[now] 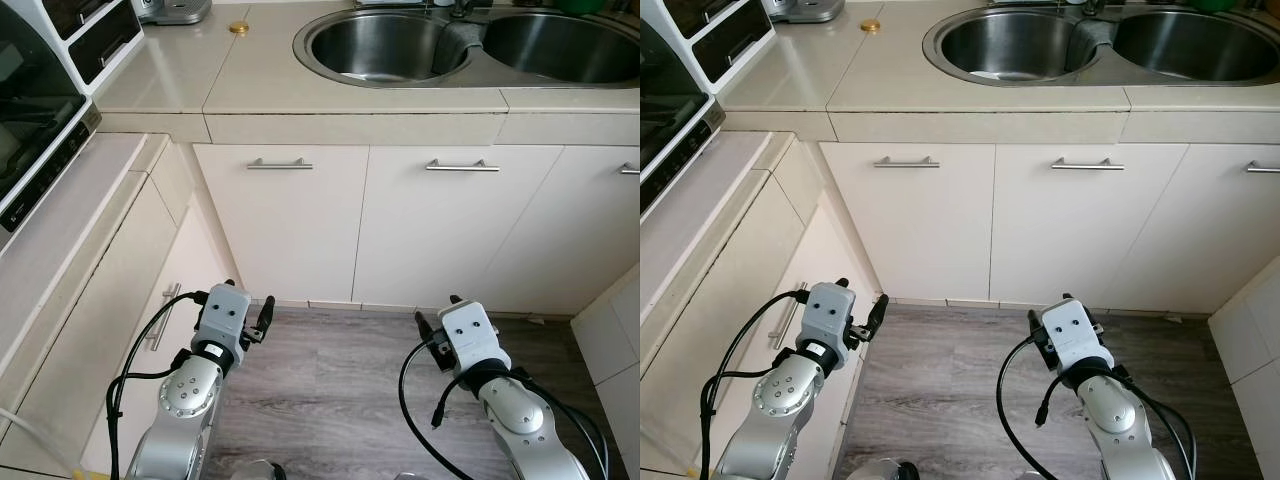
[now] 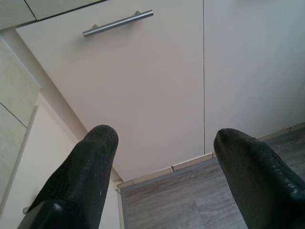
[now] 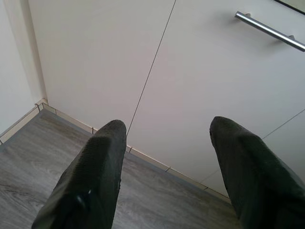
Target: Kitchen organization
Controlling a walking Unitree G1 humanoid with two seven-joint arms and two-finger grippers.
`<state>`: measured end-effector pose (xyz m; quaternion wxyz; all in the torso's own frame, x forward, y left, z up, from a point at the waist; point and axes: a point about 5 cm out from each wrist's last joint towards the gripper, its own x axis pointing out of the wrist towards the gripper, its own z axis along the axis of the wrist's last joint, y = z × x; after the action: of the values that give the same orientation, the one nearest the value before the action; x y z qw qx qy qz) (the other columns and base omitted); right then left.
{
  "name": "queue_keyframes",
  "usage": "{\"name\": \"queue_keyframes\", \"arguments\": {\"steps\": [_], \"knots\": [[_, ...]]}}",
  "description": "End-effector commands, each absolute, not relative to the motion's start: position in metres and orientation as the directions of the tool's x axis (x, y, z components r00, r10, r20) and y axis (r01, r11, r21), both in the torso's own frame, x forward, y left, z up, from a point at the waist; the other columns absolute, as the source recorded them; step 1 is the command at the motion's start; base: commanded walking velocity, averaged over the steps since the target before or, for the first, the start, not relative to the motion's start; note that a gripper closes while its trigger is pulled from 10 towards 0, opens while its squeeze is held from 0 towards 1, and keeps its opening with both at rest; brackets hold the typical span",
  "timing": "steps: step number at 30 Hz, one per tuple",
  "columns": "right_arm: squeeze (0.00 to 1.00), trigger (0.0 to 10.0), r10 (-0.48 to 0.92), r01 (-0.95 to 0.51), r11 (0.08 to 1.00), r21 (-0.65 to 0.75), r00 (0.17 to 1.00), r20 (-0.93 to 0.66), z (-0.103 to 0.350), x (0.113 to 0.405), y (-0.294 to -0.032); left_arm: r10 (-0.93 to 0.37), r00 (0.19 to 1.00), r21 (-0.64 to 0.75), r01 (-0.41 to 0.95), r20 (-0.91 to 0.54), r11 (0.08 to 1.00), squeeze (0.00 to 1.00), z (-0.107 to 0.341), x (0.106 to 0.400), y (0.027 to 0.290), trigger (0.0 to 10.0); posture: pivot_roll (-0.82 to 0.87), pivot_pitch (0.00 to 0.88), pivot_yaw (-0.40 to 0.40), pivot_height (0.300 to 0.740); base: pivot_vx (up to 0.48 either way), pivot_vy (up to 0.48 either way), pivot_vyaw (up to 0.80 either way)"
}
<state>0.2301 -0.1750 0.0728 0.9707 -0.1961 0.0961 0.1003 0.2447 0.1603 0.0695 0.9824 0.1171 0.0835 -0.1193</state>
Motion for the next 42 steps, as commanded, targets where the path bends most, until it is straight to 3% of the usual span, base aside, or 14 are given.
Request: {"name": "queue_keyframes", "arguments": {"steps": [1,16,18,20,25,31,34,42], "knots": [[0.00,10.0,-0.240,0.211,0.956,-0.203,0.962,-0.130,0.089,0.168,-0.171,-0.650,0.723,0.215,0.690,-0.233,0.691,0.00,0.100,0.295,0.069,10.0,-0.52,0.066,0.400,0.740,0.000,0.000,0.00],[0.00,10.0,-0.274,0.211,0.940,-0.266,0.935,-0.224,0.070,0.158,-0.177,-0.642,0.705,0.179,0.703,-0.301,0.688,0.00,0.076,0.299,0.071,10.0,-0.54,0.030,0.396,0.740,0.000,0.000,0.00],[0.00,10.0,-0.272,0.195,0.922,-0.335,0.942,-0.198,0.071,0.159,-0.180,-0.634,0.712,0.163,0.694,-0.302,0.702,0.00,0.073,0.299,0.073,10.0,-0.55,0.030,0.397,0.740,0.000,0.000,0.00],[0.00,10.0,-0.270,0.184,0.852,-0.490,0.956,-0.111,0.077,0.163,-0.186,-0.622,0.736,0.209,0.675,-0.268,0.708,0.00,0.077,0.299,0.076,10.0,-0.54,0.029,0.400,0.740,0.000,0.000,0.00],[0.00,10.0,-0.229,0.156,0.827,-0.540,0.971,-0.070,0.079,0.167,-0.189,-0.592,0.783,0.326,0.620,-0.194,0.713,0.00,0.087,0.300,0.084,10.0,-0.53,0.038,0.400,0.740,0.000,0.000,0.00],[0.00,10.0,-0.078,0.065,0.783,-0.619,0.997,0.006,0.088,0.180,-0.173,-0.547,0.823,0.347,0.564,-0.157,0.749,0.00,0.087,0.304,0.090,10.0,-0.51,0.025,0.391,0.740,0.000,0.000,0.00],[0.00,10.0,-0.082,0.071,0.781,-0.621,0.997,0.010,0.088,0.184,-0.175,-0.551,0.823,0.401,0.555,-0.136,0.729,0.00,0.088,0.303,0.086,10.0,-0.51,0.021,0.385,0.740,0.000,0.000,0.00],[0.00,10.0,-0.115,0.113,0.781,-0.614,0.993,0.036,0.089,0.191,-0.181,-0.572,0.810,0.373,0.574,-0.127,0.729,0.00,0.087,0.306,0.081,10.0,-0.52,0.000,0.391,0.740,0.000,0.000,0.00]]}}
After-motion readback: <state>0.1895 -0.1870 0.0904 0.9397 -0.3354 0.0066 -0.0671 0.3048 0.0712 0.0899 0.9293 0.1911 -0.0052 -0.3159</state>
